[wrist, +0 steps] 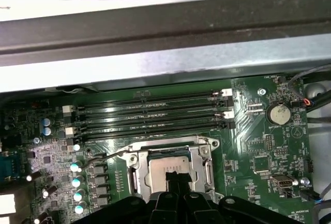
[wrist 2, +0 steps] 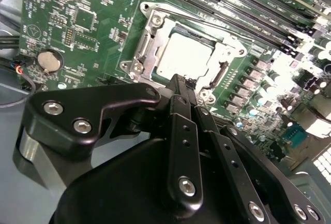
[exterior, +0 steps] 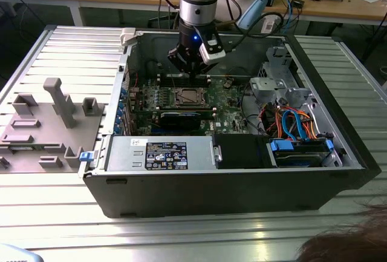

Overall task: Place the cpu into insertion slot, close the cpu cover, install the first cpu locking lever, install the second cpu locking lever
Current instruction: 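Install the first cpu locking lever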

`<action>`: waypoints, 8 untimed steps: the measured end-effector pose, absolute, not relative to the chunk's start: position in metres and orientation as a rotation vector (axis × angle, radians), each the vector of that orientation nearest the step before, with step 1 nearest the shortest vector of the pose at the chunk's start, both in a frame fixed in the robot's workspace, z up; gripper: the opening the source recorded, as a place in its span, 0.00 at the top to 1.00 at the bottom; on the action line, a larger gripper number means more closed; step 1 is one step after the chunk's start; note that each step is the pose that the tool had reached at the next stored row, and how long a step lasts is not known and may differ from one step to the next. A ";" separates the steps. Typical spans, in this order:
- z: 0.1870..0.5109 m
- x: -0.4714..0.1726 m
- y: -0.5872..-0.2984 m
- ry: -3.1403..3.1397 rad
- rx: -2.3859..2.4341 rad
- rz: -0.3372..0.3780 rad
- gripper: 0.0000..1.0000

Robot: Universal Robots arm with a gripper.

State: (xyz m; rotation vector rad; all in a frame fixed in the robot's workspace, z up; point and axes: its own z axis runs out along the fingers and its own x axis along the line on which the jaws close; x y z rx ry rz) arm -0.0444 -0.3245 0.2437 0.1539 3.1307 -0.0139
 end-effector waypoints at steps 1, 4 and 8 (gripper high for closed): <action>0.244 -0.046 -0.324 3.131 0.154 -0.014 0.89; 0.244 -0.055 -0.324 3.131 0.154 -0.014 0.89; 0.244 -0.069 -0.324 3.131 0.154 -0.014 0.89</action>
